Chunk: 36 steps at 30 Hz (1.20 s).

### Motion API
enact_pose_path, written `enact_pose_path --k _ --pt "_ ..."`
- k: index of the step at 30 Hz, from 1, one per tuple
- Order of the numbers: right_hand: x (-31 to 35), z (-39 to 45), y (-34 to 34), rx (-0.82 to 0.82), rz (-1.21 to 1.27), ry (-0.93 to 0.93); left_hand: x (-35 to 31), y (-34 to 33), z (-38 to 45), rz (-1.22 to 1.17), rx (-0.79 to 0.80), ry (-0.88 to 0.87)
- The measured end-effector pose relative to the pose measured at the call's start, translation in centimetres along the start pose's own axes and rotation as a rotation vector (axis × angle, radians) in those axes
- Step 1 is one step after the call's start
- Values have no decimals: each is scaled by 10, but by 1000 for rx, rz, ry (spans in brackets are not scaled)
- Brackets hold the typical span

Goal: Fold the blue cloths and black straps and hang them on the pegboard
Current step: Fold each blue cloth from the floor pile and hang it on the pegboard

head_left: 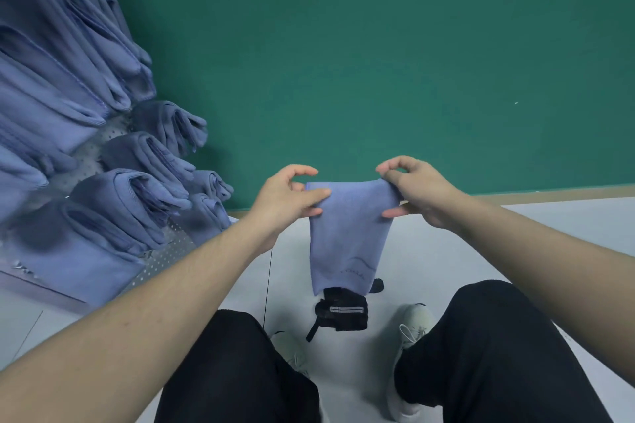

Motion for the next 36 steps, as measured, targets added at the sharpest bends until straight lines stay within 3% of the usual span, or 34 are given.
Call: enact_pose_path --k 5,13,19,27,32,36 --pt "19 -1 6 72 152 -9 -14 7 -2 212 24 -10" --pt "52 -18 14 361 -63 -38 -32 10 -3 293 -5 -94" --pt "63 -19 20 251 -270 65 -50 11 -7 413 -9 -118" --pt "62 -25 19 298 -446 124 -55 6 -9 636 17 -140" --pt "63 -20 22 137 -535 198 -49 8 -5 543 26 -106" --pt "62 -23 25 131 -405 231 -45 10 -7 504 28 -163"
Point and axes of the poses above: each hand's wrist, its own z-axis towards the middle knuckle, its own y-axis out of the back of the hand, x = y × z, the point moved 3 cm from there along z, towards the middle knuckle, and after that the axes turned 2 degrees about -z, right-handed, at the moved point
